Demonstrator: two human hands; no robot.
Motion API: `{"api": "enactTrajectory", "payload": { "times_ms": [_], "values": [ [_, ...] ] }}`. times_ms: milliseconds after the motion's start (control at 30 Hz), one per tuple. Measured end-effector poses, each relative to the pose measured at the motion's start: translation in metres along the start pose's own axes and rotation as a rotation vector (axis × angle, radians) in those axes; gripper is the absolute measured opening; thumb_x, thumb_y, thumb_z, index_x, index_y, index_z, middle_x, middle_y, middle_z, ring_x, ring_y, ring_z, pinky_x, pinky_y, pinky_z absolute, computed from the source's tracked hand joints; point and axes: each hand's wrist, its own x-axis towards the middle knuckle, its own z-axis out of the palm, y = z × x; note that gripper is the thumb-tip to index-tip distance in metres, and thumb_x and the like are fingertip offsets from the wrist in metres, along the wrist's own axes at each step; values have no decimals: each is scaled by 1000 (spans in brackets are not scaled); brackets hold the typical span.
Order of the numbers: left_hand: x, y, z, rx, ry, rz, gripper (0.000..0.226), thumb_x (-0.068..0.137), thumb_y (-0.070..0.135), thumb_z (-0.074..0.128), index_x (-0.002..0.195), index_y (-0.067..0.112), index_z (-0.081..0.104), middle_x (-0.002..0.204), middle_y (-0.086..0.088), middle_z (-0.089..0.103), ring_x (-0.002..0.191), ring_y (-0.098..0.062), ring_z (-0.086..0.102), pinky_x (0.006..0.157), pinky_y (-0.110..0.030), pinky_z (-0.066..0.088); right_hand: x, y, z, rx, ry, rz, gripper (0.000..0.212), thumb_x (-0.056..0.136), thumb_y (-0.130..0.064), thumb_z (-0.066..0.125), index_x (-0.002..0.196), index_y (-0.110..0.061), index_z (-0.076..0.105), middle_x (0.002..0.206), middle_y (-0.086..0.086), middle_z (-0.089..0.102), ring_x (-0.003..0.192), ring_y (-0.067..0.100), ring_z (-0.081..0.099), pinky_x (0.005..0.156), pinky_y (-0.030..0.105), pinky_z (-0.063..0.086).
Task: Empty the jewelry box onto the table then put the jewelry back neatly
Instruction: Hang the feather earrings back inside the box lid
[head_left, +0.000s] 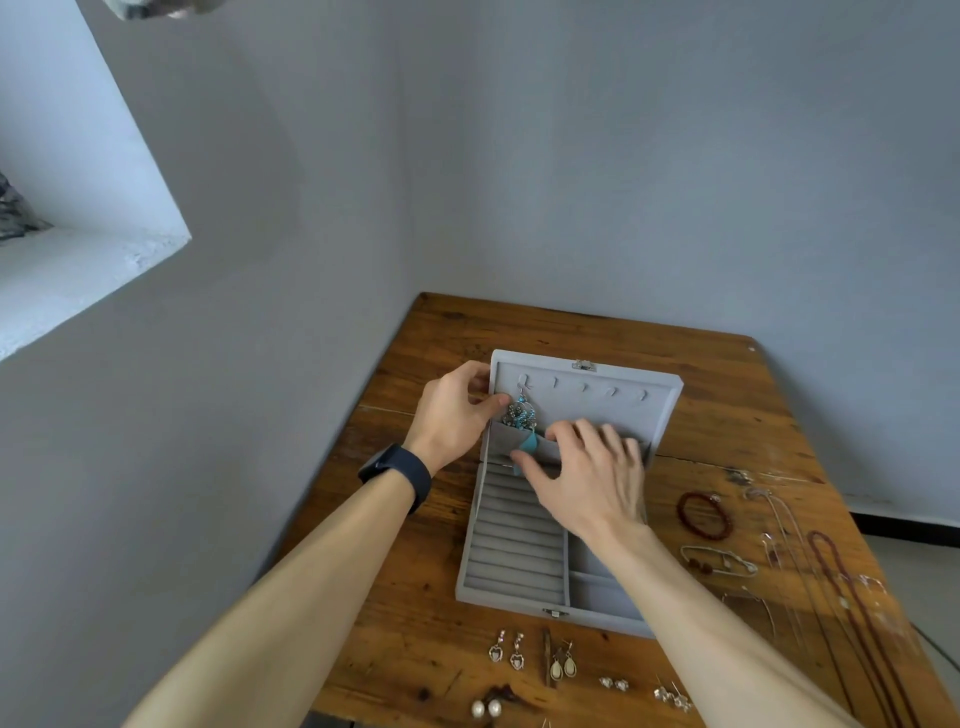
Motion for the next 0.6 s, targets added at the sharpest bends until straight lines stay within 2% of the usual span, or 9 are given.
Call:
{"api": "enactTrajectory", "payload": {
  "times_ms": [100,233,300,400,467,600],
  "values": [
    [1,0,0,3,-6,5,38,92,30,70,129,21,60,117,4,67,92,-5,59,67,-8,44,5,-6,2,-23,12,25,29,84,-55,63,91,-27,64,88,-5,66,83,25,59,73,37,37],
    [0,0,-1,4,-19,2,40,93,29,70,131,21,59,120,4,65,94,-5,59,67,-9,43,8,2,-1,178,92,-35,8,85,-29,68,90,-23,65,78,-4,69,70,27,65,63,32,40],
    [0,1,-2,-4,-19,-6,41,93,29,70,131,22,59,119,4,65,94,-5,60,66,-9,44,11,10,-6,256,101,-8,7,88,-26,67,93,-23,63,79,-3,69,65,28,65,55,29,42],
    [1,1,-1,-18,-18,-18,41,92,29,71,130,21,60,118,5,66,94,-6,61,66,-9,44,19,23,-10,323,133,-8,8,90,-22,68,93,-20,61,87,-2,62,65,32,63,49,34,50],
    [0,2,-2,-21,-24,-26,40,92,28,71,130,21,60,116,7,64,93,-4,59,66,-10,44,21,26,-10,296,120,-34,4,89,-22,69,91,-21,65,94,-4,59,59,33,62,48,37,52],
    [1,3,-1,-19,-23,-29,40,92,28,70,130,22,60,110,12,61,90,-1,57,67,-8,42,15,21,-9,211,63,-46,9,87,-27,69,90,-21,75,96,-5,58,48,26,58,47,31,50]
  ]
}}
